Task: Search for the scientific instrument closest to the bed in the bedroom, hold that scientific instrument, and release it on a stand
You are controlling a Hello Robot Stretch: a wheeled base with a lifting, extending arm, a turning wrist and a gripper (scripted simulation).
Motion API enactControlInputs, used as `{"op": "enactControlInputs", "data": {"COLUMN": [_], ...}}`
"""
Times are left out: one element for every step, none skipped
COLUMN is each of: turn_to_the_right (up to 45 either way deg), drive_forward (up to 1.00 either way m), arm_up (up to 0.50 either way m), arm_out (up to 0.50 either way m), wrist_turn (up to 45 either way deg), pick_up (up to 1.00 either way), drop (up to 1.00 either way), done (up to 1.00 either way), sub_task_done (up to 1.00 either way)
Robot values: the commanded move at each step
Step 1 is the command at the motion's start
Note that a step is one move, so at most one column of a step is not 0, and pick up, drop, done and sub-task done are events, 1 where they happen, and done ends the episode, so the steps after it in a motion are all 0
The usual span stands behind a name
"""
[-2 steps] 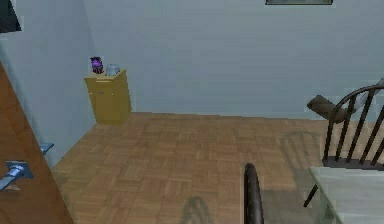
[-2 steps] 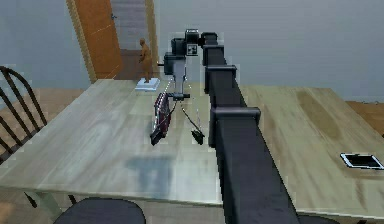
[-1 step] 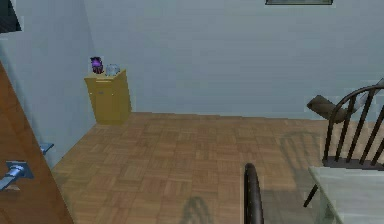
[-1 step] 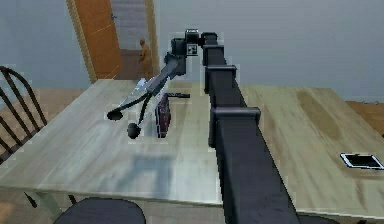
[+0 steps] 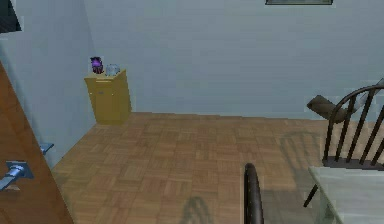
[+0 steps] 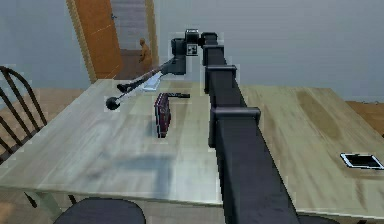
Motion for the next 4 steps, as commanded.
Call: {"op": "enactControlInputs", "data": {"turn_to_the_right": [0.0,0.0,0.0,0.0], "drive_forward": [0.0,0.0,0.0,0.0], "arm_up": [0.0,0.0,-0.26,0.0], "arm_out": [0.0,0.0,0.0,0.0], "wrist_turn": [45.0,18.0,0.0,0.0], "pick_up": [0.0,0.0,0.0,1.0], "drop": [0.0,0.0,0.0,0.0], "done": [0.0,0.0,0.0,0.0], "sub_task_done": [0.0,0.0,0.0,0.0]}}
